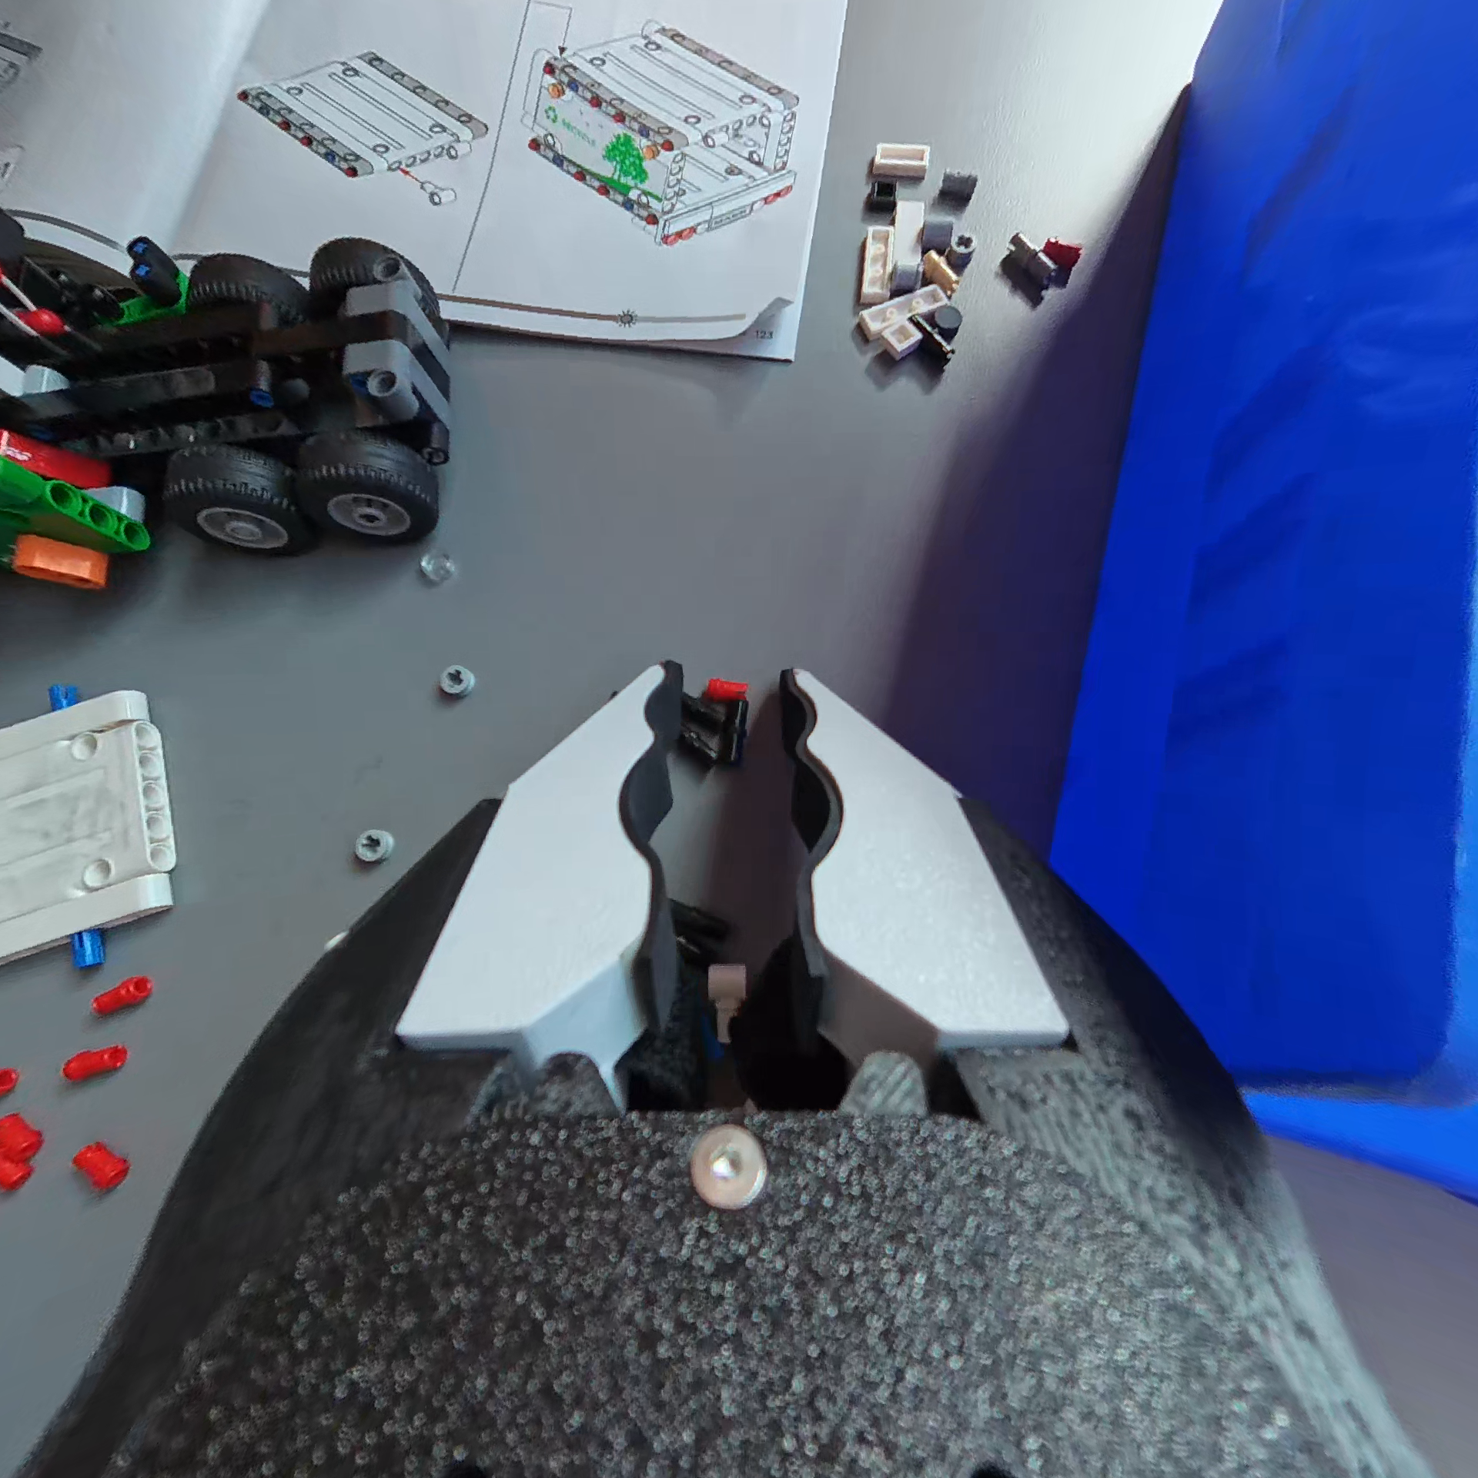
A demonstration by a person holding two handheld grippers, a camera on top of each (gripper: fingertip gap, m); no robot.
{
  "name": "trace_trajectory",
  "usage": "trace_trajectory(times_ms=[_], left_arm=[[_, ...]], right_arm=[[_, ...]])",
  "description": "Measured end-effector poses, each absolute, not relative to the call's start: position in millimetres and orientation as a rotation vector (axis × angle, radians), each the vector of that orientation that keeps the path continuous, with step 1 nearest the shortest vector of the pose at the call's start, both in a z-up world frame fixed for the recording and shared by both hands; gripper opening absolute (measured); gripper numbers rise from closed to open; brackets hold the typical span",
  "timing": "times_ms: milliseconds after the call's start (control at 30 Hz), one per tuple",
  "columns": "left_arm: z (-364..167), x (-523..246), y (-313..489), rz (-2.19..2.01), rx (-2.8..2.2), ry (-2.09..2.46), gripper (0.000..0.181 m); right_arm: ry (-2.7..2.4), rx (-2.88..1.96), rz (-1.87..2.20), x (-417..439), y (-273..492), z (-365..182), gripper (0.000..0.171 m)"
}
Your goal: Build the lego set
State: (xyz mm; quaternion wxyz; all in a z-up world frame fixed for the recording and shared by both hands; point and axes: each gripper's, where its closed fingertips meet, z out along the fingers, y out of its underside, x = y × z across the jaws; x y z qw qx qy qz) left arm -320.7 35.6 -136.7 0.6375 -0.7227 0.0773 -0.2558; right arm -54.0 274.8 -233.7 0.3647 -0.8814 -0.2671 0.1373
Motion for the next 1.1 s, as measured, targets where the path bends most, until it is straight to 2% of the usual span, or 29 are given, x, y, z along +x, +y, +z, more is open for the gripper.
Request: trace_trajectory(times_ms=[167, 300, 433, 567, 800, 1100], left_arm=[[-138, -319, 37, -0.609, -1.662, 0.179, 0.015], [-138, -319, 37, -0.609, -1.659, 0.179, 0.015], [-137, -320, 37, -0.605, -1.652, 0.172, 0.015], [-137, -320, 37, -0.601, -1.65, 0.175, 0.015], [-139, -312, 36, -0.594, -1.665, 0.227, 0.015], [-145, -297, 33, -0.464, -1.684, 0.354, 0.015]], right_arm=[[-0.717, -2.253, 0.323, -52, 273, -234, 0.008], [-0.742, -2.229, 0.301, -53, 274, -233, 0.008], [-0.771, -2.081, 0.313, -57, 268, -199, 0.008], [-1.096, -1.863, 0.519, -85, 209, -169, 0.008], [-1.491, -1.827, 0.864, -117, 76, -203, 0.008], [-1.489, -1.856, 0.633, -129, 65, -235, 0.008]])
